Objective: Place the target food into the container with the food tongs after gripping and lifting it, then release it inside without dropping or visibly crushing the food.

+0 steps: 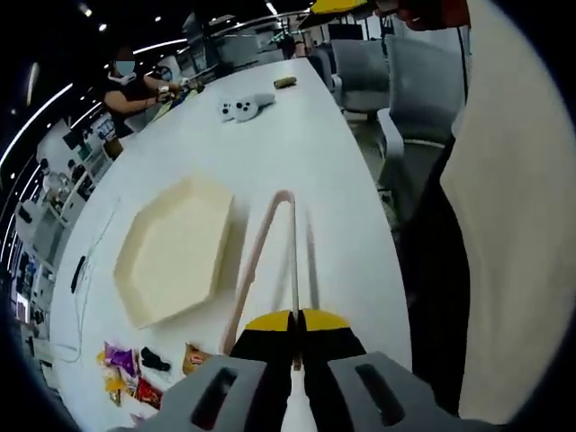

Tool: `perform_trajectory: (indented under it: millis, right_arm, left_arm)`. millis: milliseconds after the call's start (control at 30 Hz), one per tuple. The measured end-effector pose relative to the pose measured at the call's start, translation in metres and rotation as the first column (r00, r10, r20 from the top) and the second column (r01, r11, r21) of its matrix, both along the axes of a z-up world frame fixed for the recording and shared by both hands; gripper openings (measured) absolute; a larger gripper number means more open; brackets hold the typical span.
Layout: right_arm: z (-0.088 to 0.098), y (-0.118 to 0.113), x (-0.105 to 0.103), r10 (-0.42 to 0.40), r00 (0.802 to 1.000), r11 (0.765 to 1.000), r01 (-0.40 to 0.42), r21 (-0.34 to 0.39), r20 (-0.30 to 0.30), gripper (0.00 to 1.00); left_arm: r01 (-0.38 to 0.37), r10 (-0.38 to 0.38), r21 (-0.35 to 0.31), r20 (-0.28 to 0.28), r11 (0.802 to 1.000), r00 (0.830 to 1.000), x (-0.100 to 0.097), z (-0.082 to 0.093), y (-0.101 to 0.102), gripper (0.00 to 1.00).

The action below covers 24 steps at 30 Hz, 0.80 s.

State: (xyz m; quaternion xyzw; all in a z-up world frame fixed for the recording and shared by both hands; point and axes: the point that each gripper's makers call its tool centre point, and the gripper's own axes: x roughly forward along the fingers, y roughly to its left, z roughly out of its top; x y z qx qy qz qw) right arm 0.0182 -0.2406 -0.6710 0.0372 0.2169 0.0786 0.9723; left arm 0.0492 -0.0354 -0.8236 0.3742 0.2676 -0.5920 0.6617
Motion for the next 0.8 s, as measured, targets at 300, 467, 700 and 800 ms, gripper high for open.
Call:
perform_trajectory:
  millis: [300,467,700,800]
  right_arm:
    - [-0.006,0.017,0.000,0.104,0.994,0.995,-0.104,-0.012,-0.031,0.57]
    - [-0.005,0.031,0.001,0.192,0.981,0.981,-0.193,-0.037,-0.026,0.62]
    - [-0.009,0.047,-0.004,0.293,0.954,0.949,-0.298,-0.099,-0.060,0.60]
    - [-0.011,0.057,-0.008,0.354,0.932,0.925,-0.361,-0.118,-0.072,0.59]
  left_arm:
    - [-0.041,0.039,-0.052,-0.046,0.998,0.998,-0.002,0.011,0.003,0.00]
    - [-0.035,0.031,-0.072,-0.050,0.997,0.998,-0.002,0.025,0.001,0.00]
    - [0.011,-0.014,-0.087,-0.035,0.996,0.999,-0.007,0.039,-0.003,0.00]
    - [0.026,-0.030,-0.112,-0.032,0.993,0.999,-0.009,0.050,-0.006,0.00]
